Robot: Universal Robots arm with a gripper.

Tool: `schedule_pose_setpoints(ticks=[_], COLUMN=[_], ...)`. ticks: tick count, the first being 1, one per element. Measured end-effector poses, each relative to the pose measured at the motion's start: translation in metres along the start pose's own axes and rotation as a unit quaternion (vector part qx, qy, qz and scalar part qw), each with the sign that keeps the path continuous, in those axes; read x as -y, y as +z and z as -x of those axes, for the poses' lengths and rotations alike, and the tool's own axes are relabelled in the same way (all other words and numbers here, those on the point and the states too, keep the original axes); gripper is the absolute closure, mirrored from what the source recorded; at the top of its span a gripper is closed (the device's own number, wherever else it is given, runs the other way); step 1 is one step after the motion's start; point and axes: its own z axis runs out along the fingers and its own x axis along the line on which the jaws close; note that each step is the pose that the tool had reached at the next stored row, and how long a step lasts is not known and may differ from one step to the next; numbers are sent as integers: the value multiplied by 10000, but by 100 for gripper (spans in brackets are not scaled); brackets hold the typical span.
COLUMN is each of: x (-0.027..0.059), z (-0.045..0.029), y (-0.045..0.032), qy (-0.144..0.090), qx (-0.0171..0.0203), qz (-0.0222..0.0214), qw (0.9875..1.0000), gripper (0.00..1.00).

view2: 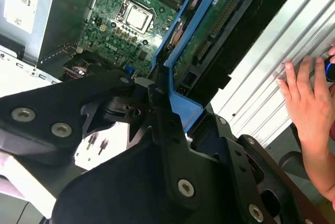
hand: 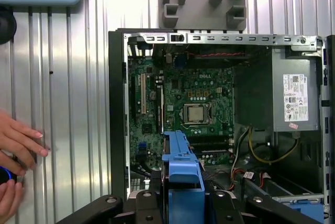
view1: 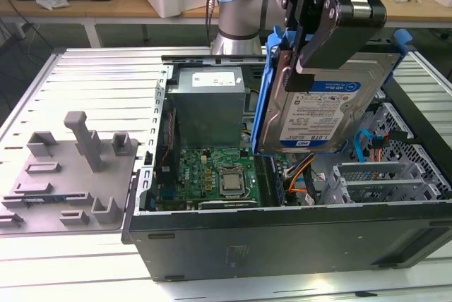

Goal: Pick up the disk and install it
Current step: 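Insert the disk into the insertion slot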

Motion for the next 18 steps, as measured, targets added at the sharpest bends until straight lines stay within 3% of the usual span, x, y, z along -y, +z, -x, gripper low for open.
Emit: schedule_pose_setpoints(ticks=[10, 18], x=[37, 156], z=[1, 5], y=[-1, -4], qy=[0, 0], qx=[0, 0], qz=[0, 0], qw=[10000, 10000], gripper=[63, 63])
